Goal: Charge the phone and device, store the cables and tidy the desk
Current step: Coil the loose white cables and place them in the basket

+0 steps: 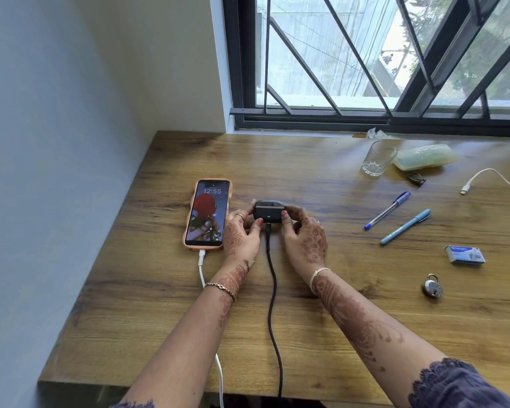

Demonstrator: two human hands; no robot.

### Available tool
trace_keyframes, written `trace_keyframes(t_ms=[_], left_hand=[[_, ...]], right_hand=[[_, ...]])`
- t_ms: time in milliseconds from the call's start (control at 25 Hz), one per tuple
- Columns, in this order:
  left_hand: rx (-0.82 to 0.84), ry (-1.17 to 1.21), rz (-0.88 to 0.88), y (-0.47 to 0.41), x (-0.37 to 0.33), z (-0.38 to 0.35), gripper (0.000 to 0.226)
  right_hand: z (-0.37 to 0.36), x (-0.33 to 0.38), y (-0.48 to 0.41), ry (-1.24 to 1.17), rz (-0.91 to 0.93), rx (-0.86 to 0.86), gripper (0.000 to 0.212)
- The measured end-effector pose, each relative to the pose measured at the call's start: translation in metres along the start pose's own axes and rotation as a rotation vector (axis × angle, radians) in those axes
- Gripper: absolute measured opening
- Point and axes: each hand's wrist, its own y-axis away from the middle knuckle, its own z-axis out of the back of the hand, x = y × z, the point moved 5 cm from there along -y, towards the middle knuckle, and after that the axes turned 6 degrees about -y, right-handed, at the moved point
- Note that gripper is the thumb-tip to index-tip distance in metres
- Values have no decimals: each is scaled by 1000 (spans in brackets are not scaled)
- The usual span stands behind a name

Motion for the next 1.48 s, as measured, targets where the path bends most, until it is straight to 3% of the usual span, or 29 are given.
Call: trace_keyframes(t_ms=[680, 1480], left_hand=[[68, -213, 34, -8, -4, -2, 42], [178, -257, -21, -8, -1, 0, 51]], right_hand=[[-8, -5, -4, 142, 86, 6, 26], [-5, -2, -1, 147, 61, 49, 35]])
